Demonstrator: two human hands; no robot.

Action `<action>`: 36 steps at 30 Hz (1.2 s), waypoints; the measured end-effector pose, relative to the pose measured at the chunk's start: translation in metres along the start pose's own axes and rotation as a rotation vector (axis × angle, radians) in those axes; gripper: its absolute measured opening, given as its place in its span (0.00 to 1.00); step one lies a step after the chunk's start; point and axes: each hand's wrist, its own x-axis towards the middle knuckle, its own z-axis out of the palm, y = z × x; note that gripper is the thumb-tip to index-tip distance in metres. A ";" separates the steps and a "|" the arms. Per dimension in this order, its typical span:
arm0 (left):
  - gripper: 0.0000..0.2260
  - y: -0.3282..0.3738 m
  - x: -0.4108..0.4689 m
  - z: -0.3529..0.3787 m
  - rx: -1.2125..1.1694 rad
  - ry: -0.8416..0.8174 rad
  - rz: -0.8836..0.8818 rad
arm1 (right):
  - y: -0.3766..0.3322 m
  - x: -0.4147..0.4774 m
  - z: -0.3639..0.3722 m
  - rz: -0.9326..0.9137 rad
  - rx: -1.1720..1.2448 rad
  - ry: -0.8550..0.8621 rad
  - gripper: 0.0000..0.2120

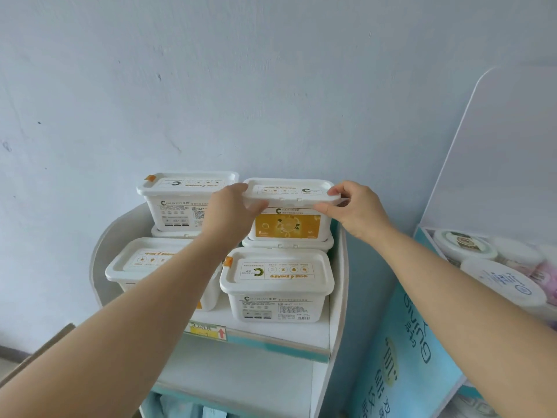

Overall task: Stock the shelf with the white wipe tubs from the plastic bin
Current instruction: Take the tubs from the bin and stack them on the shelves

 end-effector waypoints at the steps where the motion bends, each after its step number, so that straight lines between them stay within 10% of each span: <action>1: 0.26 0.000 -0.005 -0.001 0.125 0.023 0.051 | 0.000 -0.007 -0.002 -0.019 -0.044 -0.001 0.24; 5: 0.21 0.010 -0.040 -0.006 0.400 0.061 0.344 | -0.001 -0.052 -0.023 -0.036 -0.245 0.028 0.26; 18: 0.19 0.063 -0.221 0.076 0.235 -0.372 0.854 | 0.054 -0.305 -0.109 0.220 -0.653 0.094 0.23; 36: 0.18 0.192 -0.433 0.345 0.217 -0.870 0.956 | 0.295 -0.547 -0.259 0.913 -0.623 0.033 0.19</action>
